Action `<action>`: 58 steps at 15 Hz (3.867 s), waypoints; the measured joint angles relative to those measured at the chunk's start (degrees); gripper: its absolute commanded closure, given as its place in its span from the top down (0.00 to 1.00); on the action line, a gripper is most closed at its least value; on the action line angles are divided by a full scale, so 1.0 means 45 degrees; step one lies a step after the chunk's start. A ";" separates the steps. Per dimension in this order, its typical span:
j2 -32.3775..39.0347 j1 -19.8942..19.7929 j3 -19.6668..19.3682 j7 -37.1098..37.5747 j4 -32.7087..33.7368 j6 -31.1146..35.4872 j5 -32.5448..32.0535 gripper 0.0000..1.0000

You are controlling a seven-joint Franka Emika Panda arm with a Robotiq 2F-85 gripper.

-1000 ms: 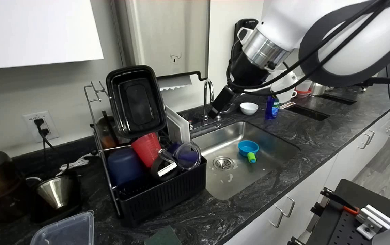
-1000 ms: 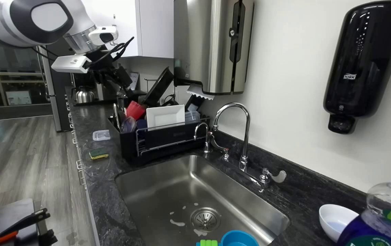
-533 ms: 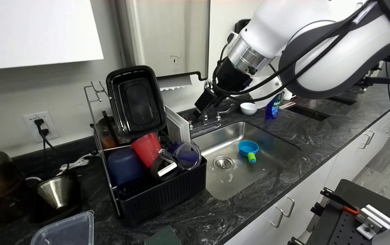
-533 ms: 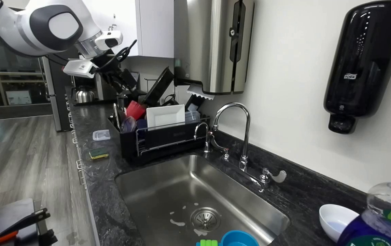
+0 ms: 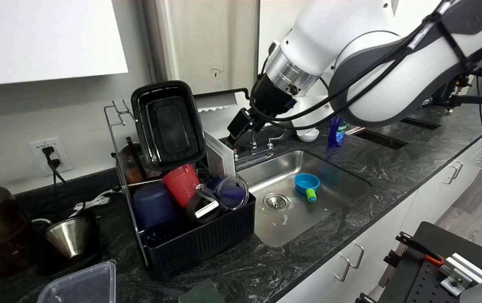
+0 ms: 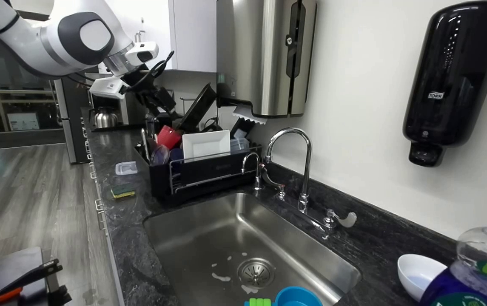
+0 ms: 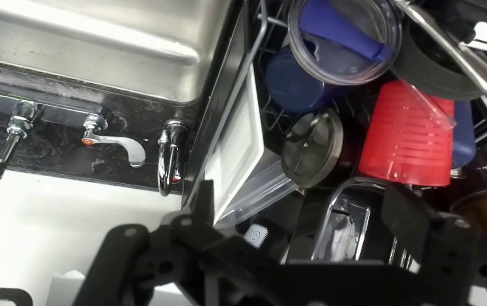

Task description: Remove the black lunchbox from the dish rack and place it in the sink

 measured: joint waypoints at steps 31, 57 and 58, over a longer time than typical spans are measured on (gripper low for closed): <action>0.4597 -0.0612 -0.0301 0.8156 0.4685 0.1672 -0.8544 0.74; 0.5622 0.1111 -0.1307 1.6654 0.6882 0.0414 -1.6909 0.01; 0.5527 0.1137 -0.1305 1.6867 0.6873 0.0414 -1.7141 0.01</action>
